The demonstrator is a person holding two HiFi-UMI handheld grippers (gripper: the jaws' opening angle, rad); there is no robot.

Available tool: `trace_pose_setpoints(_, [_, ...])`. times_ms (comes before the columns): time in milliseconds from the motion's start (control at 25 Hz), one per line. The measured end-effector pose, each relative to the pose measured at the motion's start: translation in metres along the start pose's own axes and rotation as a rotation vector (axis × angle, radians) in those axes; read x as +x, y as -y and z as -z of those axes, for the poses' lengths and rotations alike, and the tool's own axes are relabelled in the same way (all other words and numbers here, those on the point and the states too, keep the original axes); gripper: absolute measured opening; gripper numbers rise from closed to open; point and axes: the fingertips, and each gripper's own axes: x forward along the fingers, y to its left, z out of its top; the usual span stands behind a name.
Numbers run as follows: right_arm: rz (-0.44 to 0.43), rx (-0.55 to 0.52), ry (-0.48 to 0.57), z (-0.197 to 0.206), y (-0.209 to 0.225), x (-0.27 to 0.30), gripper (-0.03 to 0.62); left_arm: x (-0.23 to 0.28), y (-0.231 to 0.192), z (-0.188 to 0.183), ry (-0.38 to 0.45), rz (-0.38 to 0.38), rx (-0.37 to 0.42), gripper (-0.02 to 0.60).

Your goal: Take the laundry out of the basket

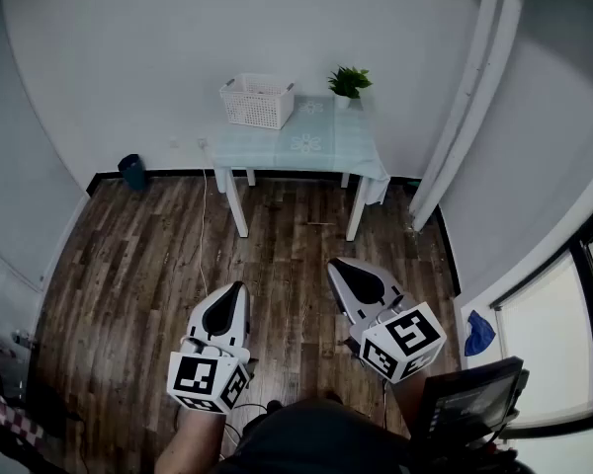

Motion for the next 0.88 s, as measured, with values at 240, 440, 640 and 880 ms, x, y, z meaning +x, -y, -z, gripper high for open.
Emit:
trace_pose_setpoints(240, [-0.001,-0.011,0.001,-0.007,-0.002,0.007,0.015,0.002,-0.011,-0.005,0.008,0.005,-0.032,0.011])
trace_pose_setpoints(440, [-0.001,0.001,-0.001,-0.005,-0.009,0.015,0.015,0.0,-0.02,-0.004,0.006,0.029,-0.016,0.011])
trace_pose_setpoints(640, [-0.006,0.045,0.02,-0.005,-0.013,0.031,0.017,0.002,-0.035,-0.004,0.01,0.04,-0.019,0.011])
trace_pose_setpoints(880, [0.03,0.066,0.003,0.005,-0.02,0.046,0.017,-0.005,-0.055,-0.001,0.021,0.063,-0.024,0.011])
